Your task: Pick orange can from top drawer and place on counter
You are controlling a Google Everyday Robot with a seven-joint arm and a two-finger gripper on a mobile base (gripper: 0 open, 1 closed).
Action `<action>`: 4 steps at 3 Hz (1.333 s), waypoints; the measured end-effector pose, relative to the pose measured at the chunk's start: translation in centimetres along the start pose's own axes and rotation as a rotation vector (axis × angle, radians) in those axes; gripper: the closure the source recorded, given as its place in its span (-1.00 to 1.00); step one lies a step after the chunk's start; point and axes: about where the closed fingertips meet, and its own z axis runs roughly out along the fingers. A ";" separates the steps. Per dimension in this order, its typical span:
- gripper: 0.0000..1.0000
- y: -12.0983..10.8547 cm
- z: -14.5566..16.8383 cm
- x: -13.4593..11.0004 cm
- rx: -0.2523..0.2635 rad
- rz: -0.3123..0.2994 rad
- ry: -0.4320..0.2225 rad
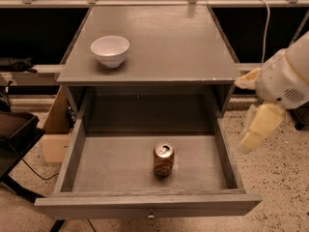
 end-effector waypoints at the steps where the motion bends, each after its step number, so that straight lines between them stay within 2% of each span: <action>1: -1.00 0.9 6.3 -3.2 -0.073 -0.006 -0.213; 2: -1.00 1.6 11.3 -6.3 -0.118 -0.011 -0.441; 3: -1.00 2.2 14.3 -8.5 -0.108 -0.015 -0.648; 4: -1.00 2.4 14.5 -9.5 -0.101 -0.054 -0.685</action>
Offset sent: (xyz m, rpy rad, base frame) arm 0.0361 0.1693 -0.1043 0.8420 -0.0941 0.1601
